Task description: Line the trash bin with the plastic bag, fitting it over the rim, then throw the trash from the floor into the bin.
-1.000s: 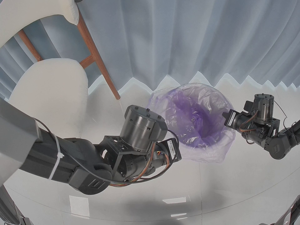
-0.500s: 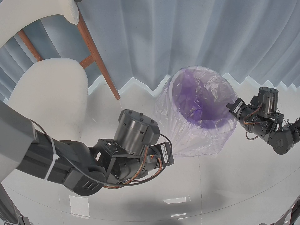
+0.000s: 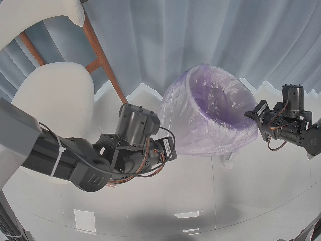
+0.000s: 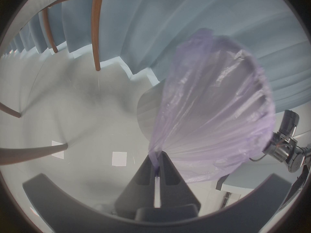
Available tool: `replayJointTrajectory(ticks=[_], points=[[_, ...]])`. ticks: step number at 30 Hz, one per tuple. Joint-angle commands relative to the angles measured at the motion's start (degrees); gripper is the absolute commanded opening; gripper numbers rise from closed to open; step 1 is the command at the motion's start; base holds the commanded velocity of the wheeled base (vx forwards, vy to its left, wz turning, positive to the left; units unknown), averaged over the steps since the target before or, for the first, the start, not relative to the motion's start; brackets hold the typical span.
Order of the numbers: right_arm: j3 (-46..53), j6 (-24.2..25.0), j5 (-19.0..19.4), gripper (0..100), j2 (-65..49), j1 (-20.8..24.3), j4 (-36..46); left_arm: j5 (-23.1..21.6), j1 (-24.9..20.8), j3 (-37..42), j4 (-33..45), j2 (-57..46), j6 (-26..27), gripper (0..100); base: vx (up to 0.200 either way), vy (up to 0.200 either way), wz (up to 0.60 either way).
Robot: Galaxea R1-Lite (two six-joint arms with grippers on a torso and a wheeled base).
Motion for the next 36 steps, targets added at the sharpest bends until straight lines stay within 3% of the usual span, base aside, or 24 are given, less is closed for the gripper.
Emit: replayJointTrajectory(ticks=[1,4,5,9,15,16,18,22,24,27,34,36], points=[[-0.22,-0.14,0.29,0,-2.29,0.18,0.36,0.3,0.73,-2.23,-0.23,1.04,0.17,0,0.0,0.0,0.0],[-0.13,-0.58,0.29,0,-2.03,0.35,0.36,0.57,0.73,-2.41,-0.67,0.86,0.96,0,0.0,0.0,0.0],[-0.22,-0.58,0.29,0,-2.03,0.35,0.36,0.65,0.9,-2.32,-0.75,0.77,1.23,100,0.0,0.0,0.0],[-0.22,-1.02,0.2,0,-1.68,0.35,0.19,0.83,1.08,-1.79,-0.67,-0.28,1.05,100,0.0,0.0,0.0],[-0.39,-5.68,0.29,0,-0.09,0.0,-0.34,1.36,0.73,5.15,-0.05,-6.61,1.4,100,0.0,0.0,0.0],[-0.3,-9.63,0.29,0,1.66,-0.26,-0.51,1.36,-0.24,12.01,0.13,-11.0,2.46,100,0.0,0.0,0.0],[-0.3,-13.15,0.38,0,3.69,-0.35,-1.83,1.27,-0.5,17.98,-0.23,-14.96,5.09,100,0.0,0.0,0.0],[0.14,-17.1,0.81,0,6.85,-0.17,-6.58,0.83,0.73,23.61,-2.42,-20.58,7.82,100,0.0,0.0,0.0],[0.58,-21.93,3.28,0,10.89,-0.17,-11.5,0.13,3.71,26.07,-8.75,-24.19,8.52,100,0.0,0.0,0.0],[0.66,-25.01,6.26,0,13.79,-0.17,-15.37,-2.69,5.21,26.33,-14.02,-27.35,10.19,100,0.0,0.0,0.0],[-1.18,-32.92,9.08,0,19.15,1.67,-16.95,-6.9,10.31,26.33,-19.39,-31.04,12.39,100,0.0,0.0,0.0],[-1.62,-35.56,9.43,0,22.58,2.02,-19.5,-8.57,13.91,27.91,-20.0,-32.8,12.56,100,0.0,0.0,0.0]])
